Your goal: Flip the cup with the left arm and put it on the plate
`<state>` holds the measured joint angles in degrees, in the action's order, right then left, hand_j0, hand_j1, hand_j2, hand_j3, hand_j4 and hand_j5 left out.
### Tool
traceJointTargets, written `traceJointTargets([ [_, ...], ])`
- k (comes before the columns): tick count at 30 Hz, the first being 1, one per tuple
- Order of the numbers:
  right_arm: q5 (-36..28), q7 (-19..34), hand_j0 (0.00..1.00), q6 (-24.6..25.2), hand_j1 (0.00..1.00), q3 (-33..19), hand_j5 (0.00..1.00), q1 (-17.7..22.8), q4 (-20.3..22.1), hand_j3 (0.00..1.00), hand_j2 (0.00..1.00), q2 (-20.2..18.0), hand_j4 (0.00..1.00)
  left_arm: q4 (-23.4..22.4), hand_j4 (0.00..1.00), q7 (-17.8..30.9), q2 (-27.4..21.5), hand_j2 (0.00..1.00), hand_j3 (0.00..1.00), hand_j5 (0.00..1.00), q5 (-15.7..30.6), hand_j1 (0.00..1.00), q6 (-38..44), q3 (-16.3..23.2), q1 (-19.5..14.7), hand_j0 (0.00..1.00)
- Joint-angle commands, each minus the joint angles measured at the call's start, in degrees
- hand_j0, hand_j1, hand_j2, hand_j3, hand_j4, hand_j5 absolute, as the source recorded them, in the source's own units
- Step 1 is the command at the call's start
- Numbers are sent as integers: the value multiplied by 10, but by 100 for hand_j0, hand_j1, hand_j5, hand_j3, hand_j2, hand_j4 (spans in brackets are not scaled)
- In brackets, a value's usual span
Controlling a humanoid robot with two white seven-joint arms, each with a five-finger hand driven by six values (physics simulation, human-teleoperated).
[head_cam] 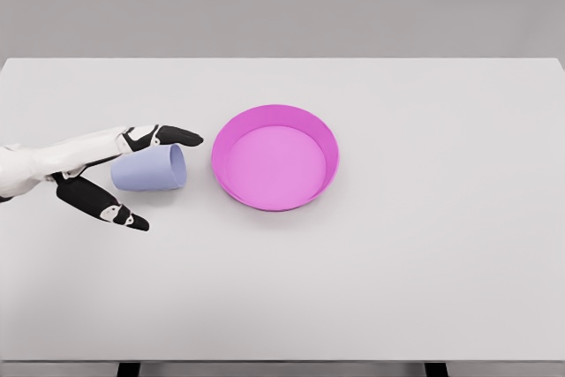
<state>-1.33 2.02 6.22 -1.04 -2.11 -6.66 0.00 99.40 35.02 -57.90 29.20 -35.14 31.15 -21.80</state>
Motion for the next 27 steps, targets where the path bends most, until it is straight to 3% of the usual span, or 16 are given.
traceJointTargets([
  [1, 0, 0, 100, 0, 100, 0, 100, 0, -2, 100, 100, 0, 100, 0, 100, 0, -1, 100, 100, 100, 3, 100, 1, 0, 0, 100],
  [16, 0, 0, 100, 0, 100, -2, 100, 2, 0, 100, 100, 0, 100, 11, 100, -12, 9, 100, 100, 100, 2, 100, 1, -10, -6, 100],
  [18, 0, 0, 100, 0, 100, -2, 100, 2, 0, 100, 100, 0, 100, 17, 100, -87, 9, 100, 100, 100, 1, 100, 96, -21, -6, 100],
  [20, 0, 0, 100, 0, 100, -2, 100, 2, 0, 100, 100, 0, 100, 17, 100, -89, 3, 100, 100, 100, -5, 100, 190, -32, -1, 100],
  [22, 0, 0, 100, 0, 100, -2, 100, 2, 0, 100, 100, 0, 100, 17, 100, -89, -3, 100, 100, 100, 2, 100, 232, -27, 0, 100],
  [25, 0, 0, 100, 0, 100, -2, 100, 2, 0, 100, 100, 0, 100, 17, 100, -89, -18, 100, 100, 100, -44, 100, 245, -14, 0, 100],
  [27, 0, 0, 100, 0, 100, -2, 100, 2, 0, 100, 100, 0, 100, 17, 100, -89, -12, 100, 100, 100, -130, 100, 257, -14, 2, 100],
])
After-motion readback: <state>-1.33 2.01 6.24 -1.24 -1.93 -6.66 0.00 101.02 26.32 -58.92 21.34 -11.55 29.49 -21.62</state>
